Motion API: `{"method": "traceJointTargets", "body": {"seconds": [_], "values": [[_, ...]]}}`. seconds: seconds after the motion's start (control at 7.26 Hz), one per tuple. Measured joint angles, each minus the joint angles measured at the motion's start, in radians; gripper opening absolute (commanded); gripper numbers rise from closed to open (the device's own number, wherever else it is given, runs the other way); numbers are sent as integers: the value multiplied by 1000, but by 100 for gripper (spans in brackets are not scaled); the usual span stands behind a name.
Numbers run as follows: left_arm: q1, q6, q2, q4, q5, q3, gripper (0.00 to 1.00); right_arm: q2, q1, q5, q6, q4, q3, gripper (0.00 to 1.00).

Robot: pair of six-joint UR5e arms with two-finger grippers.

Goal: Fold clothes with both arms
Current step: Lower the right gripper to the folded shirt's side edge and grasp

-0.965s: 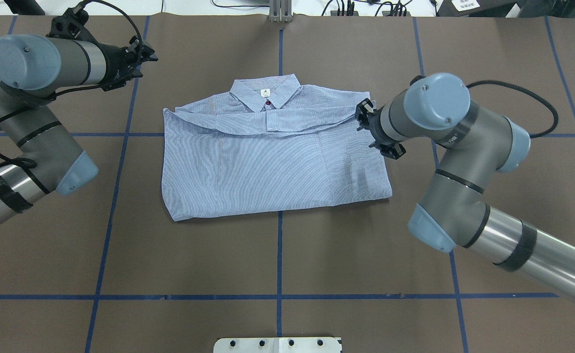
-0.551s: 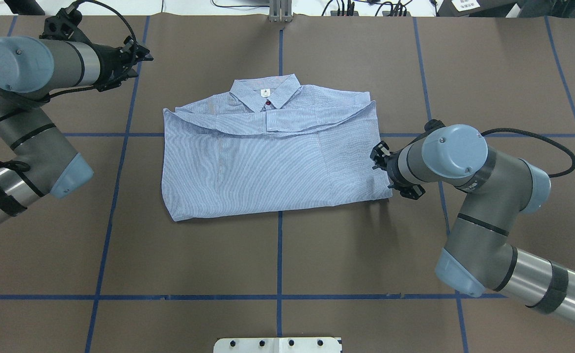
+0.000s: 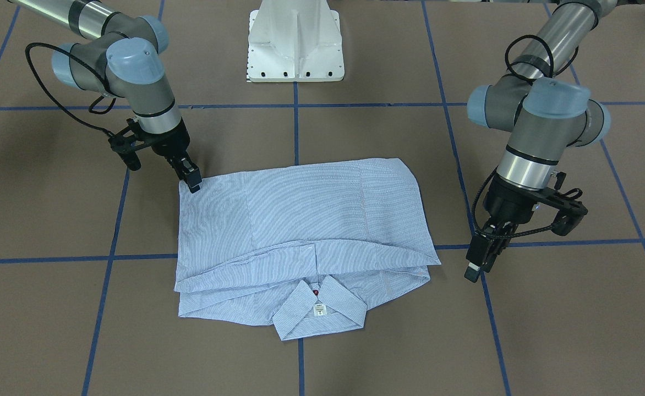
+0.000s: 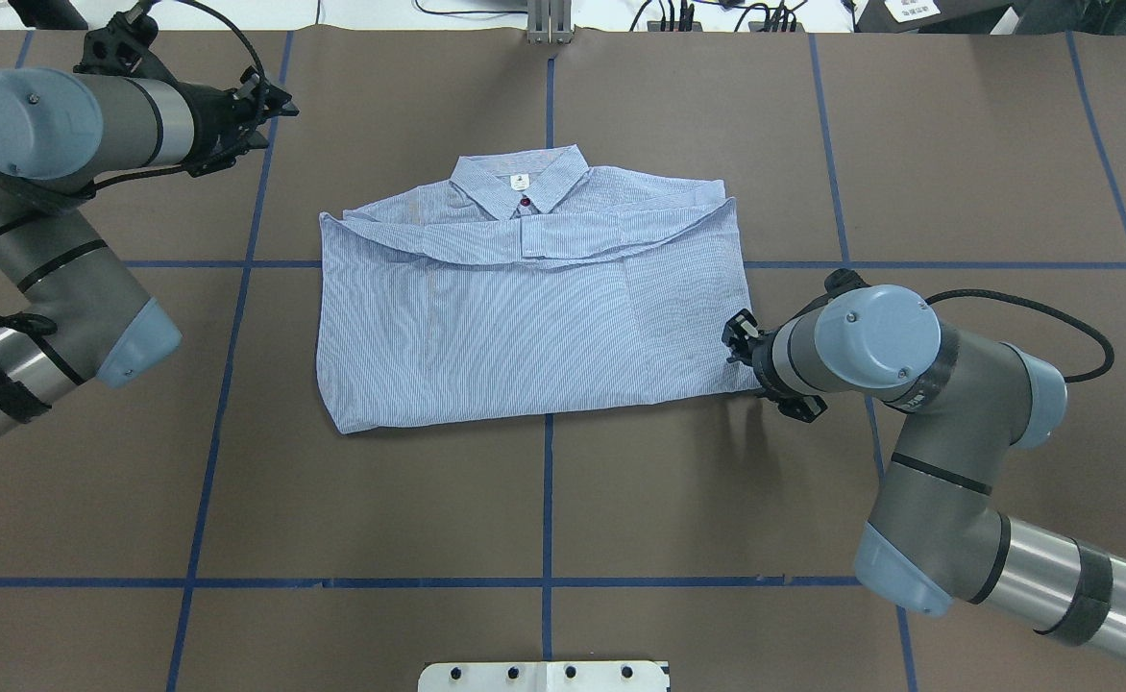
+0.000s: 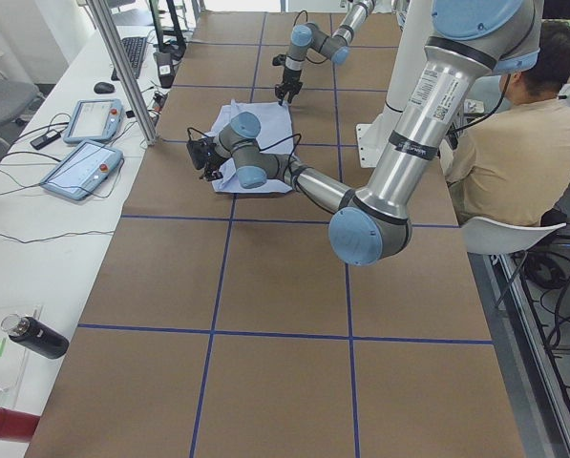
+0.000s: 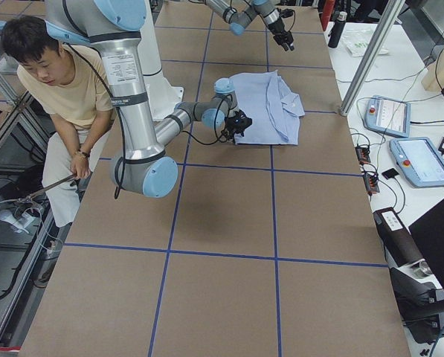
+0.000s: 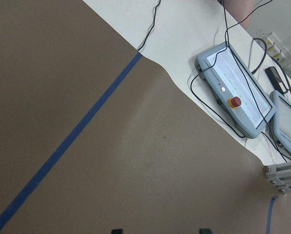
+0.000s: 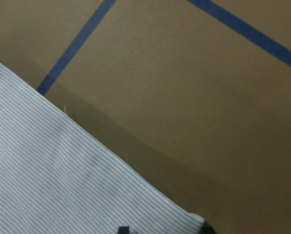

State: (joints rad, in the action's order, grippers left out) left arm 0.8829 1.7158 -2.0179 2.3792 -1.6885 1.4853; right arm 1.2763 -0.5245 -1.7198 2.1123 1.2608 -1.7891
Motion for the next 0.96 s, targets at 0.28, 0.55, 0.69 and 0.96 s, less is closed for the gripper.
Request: {"method": "traceJointTargets", "body": {"seconds": [0.28, 0.55, 0.69, 0.96], "values": [[1, -1, 3, 0, 6, 1, 61, 0, 2, 17, 1, -1, 7, 57], [1, -1, 7, 0, 10, 4, 61, 3, 3, 33, 7, -1, 8, 0], [1, -1, 8, 0, 10, 6, 61, 3, 3, 38, 16, -1, 8, 0], [2, -1, 10, -1, 10, 12, 61, 4, 3, 39, 26, -1, 6, 0]]}}
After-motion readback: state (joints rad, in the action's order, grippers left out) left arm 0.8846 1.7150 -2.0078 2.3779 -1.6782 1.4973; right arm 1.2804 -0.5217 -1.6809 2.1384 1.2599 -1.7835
